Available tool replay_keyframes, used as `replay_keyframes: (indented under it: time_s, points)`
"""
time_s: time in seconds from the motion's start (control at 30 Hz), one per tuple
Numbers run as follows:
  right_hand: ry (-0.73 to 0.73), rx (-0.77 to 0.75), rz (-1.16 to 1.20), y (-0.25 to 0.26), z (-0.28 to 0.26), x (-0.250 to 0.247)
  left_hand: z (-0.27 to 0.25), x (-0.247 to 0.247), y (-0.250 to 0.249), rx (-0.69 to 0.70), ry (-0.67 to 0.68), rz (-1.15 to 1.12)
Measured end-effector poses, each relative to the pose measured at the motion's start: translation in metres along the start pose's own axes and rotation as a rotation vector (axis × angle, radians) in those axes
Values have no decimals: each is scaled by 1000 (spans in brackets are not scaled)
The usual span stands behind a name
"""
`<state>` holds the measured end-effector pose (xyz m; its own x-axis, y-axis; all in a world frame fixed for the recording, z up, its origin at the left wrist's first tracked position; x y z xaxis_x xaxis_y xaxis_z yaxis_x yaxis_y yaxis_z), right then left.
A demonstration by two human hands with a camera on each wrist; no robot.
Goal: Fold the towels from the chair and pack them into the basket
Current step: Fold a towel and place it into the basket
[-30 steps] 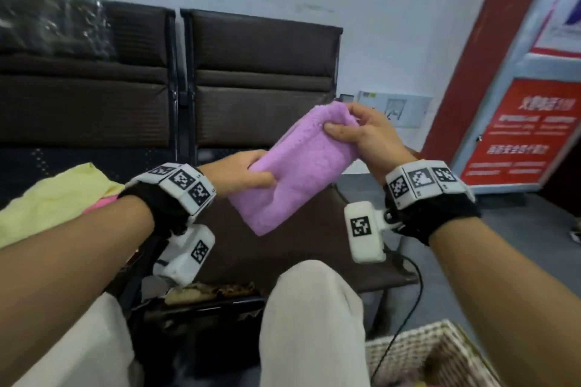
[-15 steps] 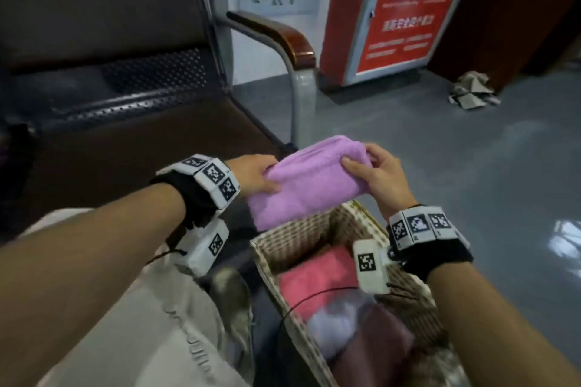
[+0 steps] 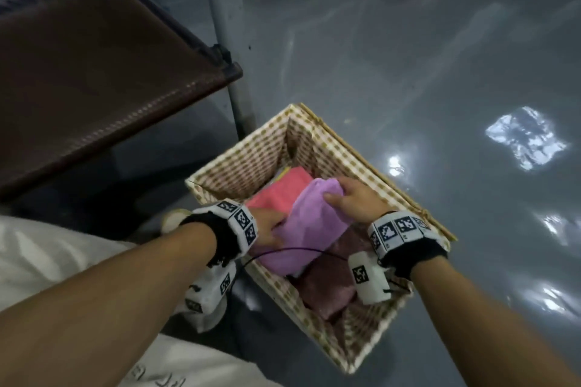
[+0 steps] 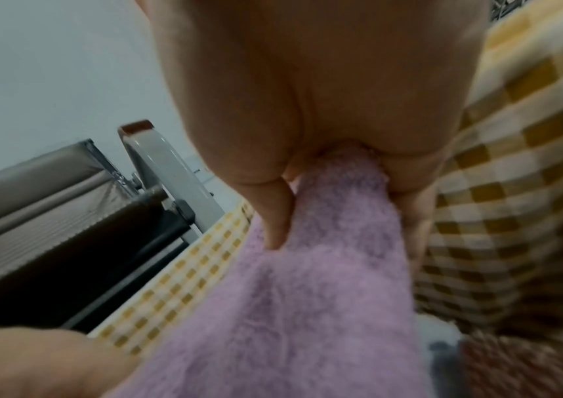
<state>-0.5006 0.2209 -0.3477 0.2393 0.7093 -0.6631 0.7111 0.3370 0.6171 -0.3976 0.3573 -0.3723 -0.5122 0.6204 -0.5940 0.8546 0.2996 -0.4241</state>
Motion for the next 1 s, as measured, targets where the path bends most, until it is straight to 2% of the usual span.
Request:
replay_keyframes:
  time_s: [0.07,0.13,0.33,0.47,0.6,0.83,0.9,1.0]
  points:
    - [50,64,-97,-10,6,10,6,11,-9,43,68,2]
    - [74,115,-140,-18,12,19,9,13,-10,23,85,-17]
    - [97,247,-304,-29,16,38,-14,-27,13,-60,-170,-113]
    - [-4,130,-390,11,20,24,-56,-71,31,-84,-361,-230]
    - [-51,-161,-342,105,19,7,-119,-123,49,-97,-576,-340]
    - [-51,-684,-197,342,-22,-22,-282,-208,96,-117,-1066,-446]
    - [-39,-786,-199,404,-34,-22,-331,-221,117,-152,-1184,-476]
    - [1,-861,-234,483,-39,-4,-402,-226,157,-228,-1299,-479]
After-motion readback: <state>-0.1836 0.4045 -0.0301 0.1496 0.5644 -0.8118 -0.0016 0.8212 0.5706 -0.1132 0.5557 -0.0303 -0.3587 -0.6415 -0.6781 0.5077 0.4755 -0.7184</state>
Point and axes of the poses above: each hand's wrist, its own z-axis towards the middle knuckle, its own x-axis out of the palm, y = z × x, the point moved 8 cm from there along z, towards the middle knuckle
